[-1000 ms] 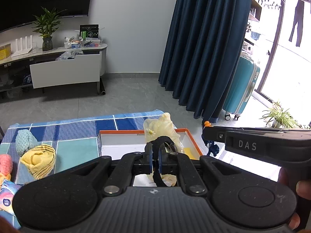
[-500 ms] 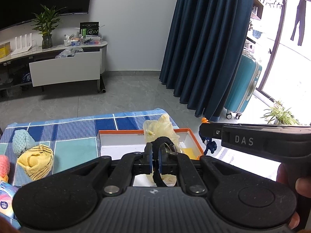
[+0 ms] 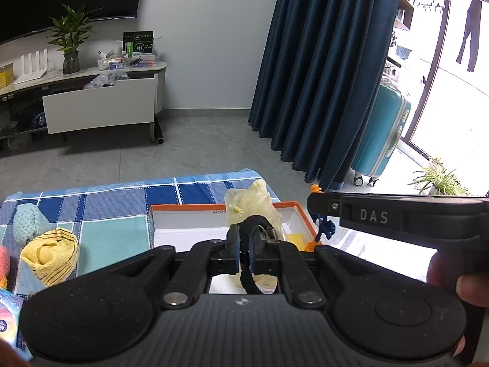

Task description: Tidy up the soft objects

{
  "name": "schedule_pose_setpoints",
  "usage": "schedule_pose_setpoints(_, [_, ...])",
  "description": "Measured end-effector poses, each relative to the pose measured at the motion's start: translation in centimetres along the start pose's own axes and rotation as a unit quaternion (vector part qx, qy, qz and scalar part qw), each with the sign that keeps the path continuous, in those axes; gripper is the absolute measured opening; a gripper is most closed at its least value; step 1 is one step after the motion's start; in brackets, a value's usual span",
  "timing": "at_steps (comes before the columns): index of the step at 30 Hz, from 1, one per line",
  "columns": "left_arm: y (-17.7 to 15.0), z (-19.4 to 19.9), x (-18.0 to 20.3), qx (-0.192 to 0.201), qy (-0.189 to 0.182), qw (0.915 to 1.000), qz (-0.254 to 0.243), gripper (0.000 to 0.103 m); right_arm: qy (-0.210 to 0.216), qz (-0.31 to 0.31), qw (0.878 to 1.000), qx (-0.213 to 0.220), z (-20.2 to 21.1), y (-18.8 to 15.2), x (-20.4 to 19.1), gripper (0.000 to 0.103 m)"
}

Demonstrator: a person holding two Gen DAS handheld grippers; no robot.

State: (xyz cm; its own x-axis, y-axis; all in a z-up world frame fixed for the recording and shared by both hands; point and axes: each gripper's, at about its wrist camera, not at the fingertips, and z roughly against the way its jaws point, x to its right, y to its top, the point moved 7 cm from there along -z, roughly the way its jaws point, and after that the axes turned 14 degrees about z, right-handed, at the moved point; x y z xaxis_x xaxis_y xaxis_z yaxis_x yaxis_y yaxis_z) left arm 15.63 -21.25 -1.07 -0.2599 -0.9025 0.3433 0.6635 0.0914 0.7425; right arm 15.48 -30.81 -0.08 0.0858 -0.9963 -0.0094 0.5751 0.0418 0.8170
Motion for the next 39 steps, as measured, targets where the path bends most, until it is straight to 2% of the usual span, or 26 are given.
schedule_pose_setpoints(9, [0.0, -0.5, -0.5, -0.005, 0.002, 1.0, 0.008, 0.009, 0.003, -0.009, 1.0, -0.008, -1.6, 0.1, 0.5, 0.015])
schedule_pose_setpoints(11, [0.1, -0.7, -0.7, -0.006, 0.003, 0.9999, 0.009, 0.009, 0.003, -0.012, 1.0, -0.013, -2.1, 0.1, 0.7, 0.022])
schedule_pose_setpoints(12, [0.2, -0.7, -0.7, -0.006, 0.003, 0.9999, 0.01, 0.009, 0.007, -0.013, 1.0, -0.016, -2.3, 0.1, 0.8, 0.032])
schedule_pose_setpoints(13, [0.1, -0.7, -0.8, -0.006, 0.004, 0.9999, 0.01, 0.009, 0.009, -0.015, 1.0, -0.016, -2.4, 0.1, 0.9, 0.034])
schedule_pose_setpoints(20, [0.2, -1.4, -0.7, -0.012, -0.004, 0.9998, 0.012, 0.009, -0.014, -0.018, 1.0, 0.001, -1.4, 0.5, 1.5, 0.036])
schedule_pose_setpoints(25, [0.3, -2.5, 0.5, -0.021, -0.024, 0.9995, 0.004, 0.01, -0.026, -0.018, 0.999, 0.019, -0.1, 0.9, 2.2, 0.037])
schedule_pose_setpoints(27, [0.4, -2.8, 1.0, -0.025, -0.038, 0.999, -0.003, 0.019, -0.035, -0.017, 0.999, 0.022, 0.2, 0.9, 2.5, 0.037])
schedule_pose_setpoints(29, [0.7, -2.7, 1.0, -0.018, -0.037, 0.9991, -0.003, 0.062, -0.037, -0.02, 0.999, 0.024, 0.6, 0.9, 2.7, 0.037])
schedule_pose_setpoints(30, [0.8, -2.4, 0.9, -0.01, -0.037, 0.9993, 0.0, 0.067, -0.036, -0.02, 0.999, 0.026, 0.8, 0.9, 2.8, 0.037])
schedule_pose_setpoints(33, [1.0, -1.8, 0.3, -0.006, -0.038, 0.9992, 0.008, 0.068, -0.037, -0.021, 0.999, 0.029, 1.1, 0.8, 2.8, 0.038])
schedule_pose_setpoints(39, [1.4, -0.3, -0.9, 0.005, -0.005, 0.9998, 0.019, 0.074, -0.03, -0.017, 0.999, 0.033, 1.8, 1.1, 1.8, 0.039])
